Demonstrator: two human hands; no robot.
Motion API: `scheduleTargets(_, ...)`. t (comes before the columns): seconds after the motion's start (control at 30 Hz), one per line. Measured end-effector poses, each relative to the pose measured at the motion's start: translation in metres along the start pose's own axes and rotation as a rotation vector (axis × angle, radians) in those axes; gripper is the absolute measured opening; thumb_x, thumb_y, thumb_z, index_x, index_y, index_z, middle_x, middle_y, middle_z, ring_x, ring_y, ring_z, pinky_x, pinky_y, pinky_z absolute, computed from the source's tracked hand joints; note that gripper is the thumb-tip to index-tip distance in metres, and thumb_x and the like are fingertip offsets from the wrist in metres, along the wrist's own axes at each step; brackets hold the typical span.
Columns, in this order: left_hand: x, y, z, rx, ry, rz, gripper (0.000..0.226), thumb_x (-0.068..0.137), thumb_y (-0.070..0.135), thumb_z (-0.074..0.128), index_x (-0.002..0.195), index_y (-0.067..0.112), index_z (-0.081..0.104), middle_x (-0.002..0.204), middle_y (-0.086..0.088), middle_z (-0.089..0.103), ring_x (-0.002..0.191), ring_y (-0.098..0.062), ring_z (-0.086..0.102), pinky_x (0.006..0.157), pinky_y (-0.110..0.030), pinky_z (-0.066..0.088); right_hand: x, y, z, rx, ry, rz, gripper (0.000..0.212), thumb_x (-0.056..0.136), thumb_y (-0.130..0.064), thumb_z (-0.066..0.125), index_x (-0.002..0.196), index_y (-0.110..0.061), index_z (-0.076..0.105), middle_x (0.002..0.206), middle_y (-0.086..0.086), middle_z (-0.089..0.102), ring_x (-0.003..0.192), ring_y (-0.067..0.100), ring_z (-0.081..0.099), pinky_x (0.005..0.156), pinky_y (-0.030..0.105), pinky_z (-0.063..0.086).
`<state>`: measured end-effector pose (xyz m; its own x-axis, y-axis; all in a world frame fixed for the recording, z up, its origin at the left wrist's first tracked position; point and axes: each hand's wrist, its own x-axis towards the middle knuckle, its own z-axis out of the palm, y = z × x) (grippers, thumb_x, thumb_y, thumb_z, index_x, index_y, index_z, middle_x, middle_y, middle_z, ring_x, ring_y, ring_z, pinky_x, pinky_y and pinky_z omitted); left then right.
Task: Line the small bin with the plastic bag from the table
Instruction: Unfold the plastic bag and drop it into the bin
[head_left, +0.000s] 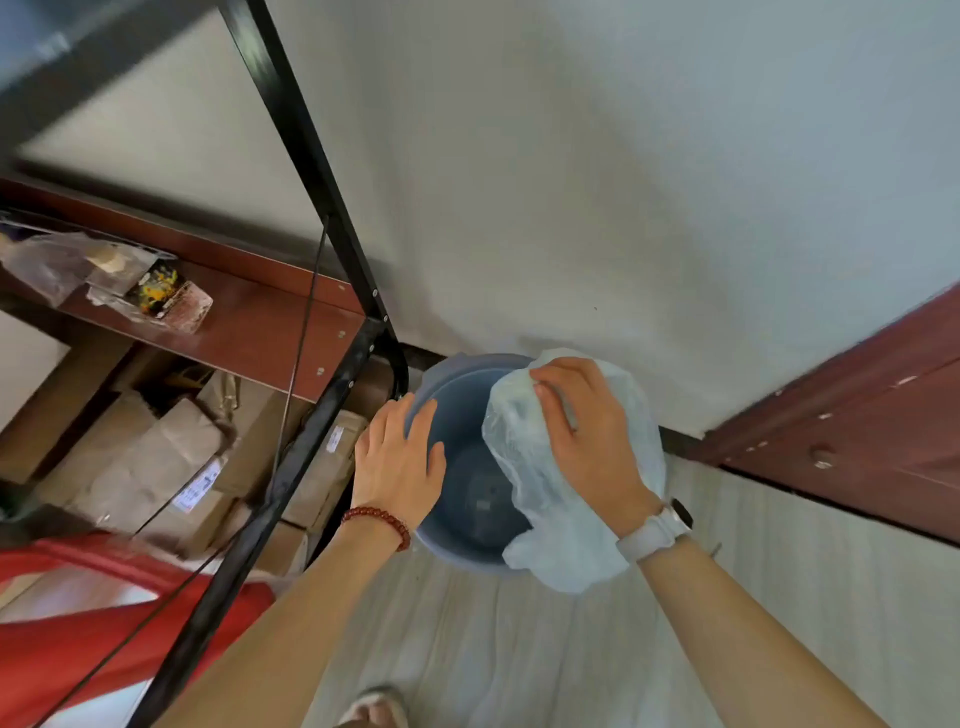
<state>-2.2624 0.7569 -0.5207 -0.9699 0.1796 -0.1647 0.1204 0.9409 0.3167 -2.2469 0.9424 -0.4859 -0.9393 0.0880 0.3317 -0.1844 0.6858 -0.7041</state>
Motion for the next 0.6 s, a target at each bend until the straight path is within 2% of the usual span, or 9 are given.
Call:
scheduleTargets(0.03, 0.009, -0.006, 0.013, -0.004, 0.008, -0.003, 0.051, 0.093, 0.027, 0.040, 0.141, 0.017, 0.025, 0.152, -0.011, 0.024, 0.142, -0.028, 0.017, 0.113, -0.046, 0.023, 0.002, 0.013, 0.014, 0.000, -0.040, 0.017, 0.020, 0.091, -0.017, 0.045, 0.100, -0.005, 0.059, 0.105, 0.014, 0.061, 0.094, 0.009, 0.050, 0.089, 0.003, 0.035)
scheduleTargets(0.1, 0.028, -0.016, 0.038, -0.024, 0.030, 0.008, 0.053, 0.094, 0.027, 0.040, 0.142, 0.016, 0.023, 0.153, -0.012, 0.020, 0.142, -0.029, 0.013, 0.113, -0.047, 0.025, 0.013, 0.035, 0.037, -0.005, -0.075, -0.004, 0.019, 0.091, -0.013, 0.047, 0.098, -0.003, 0.062, 0.105, 0.015, 0.060, 0.092, 0.016, 0.056, 0.087, 0.012, 0.041)
scheduleTargets(0.13, 0.036, -0.021, 0.048, -0.035, 0.044, 0.017, 0.053, 0.094, 0.027, 0.040, 0.143, 0.015, 0.022, 0.153, -0.013, 0.018, 0.142, -0.030, 0.013, 0.113, -0.047, 0.027, 0.021, 0.041, 0.043, -0.005, -0.070, -0.029, 0.018, 0.091, -0.011, 0.048, 0.096, -0.003, 0.063, 0.104, 0.015, 0.060, 0.091, 0.019, 0.058, 0.086, 0.012, 0.040)
scheduleTargets(0.23, 0.056, -0.030, 0.065, -0.072, 0.088, 0.038, 0.054, 0.094, 0.027, 0.039, 0.143, 0.015, 0.020, 0.154, -0.012, 0.016, 0.141, -0.031, 0.016, 0.112, -0.046, 0.030, 0.051, 0.035, 0.040, 0.009, 0.055, -0.164, 0.017, 0.090, -0.010, 0.049, 0.095, -0.003, 0.064, 0.101, 0.013, 0.061, 0.089, 0.011, 0.054, 0.081, 0.001, 0.035)
scheduleTargets(0.4, 0.073, -0.030, 0.070, -0.100, 0.142, 0.067, 0.053, 0.094, 0.028, 0.040, 0.142, 0.015, 0.023, 0.151, -0.008, 0.025, 0.134, -0.030, 0.030, 0.105, -0.044, 0.036, 0.070, 0.008, 0.020, 0.027, 0.232, -0.382, 0.015, 0.090, -0.007, 0.052, 0.094, -0.002, 0.064, 0.095, 0.013, 0.064, 0.089, 0.008, 0.053, 0.081, 0.003, 0.038)
scheduleTargets(0.6, 0.073, -0.038, 0.074, -0.109, 0.085, 0.091, 0.051, 0.095, 0.028, 0.038, 0.142, 0.015, 0.025, 0.150, -0.006, 0.026, 0.133, -0.028, 0.031, 0.105, -0.040, 0.040, 0.051, -0.011, 0.005, 0.065, 0.373, -0.419, 0.013, 0.088, -0.003, 0.052, 0.092, -0.001, 0.064, 0.089, 0.007, 0.062, 0.083, -0.002, 0.049, 0.080, 0.001, 0.038)
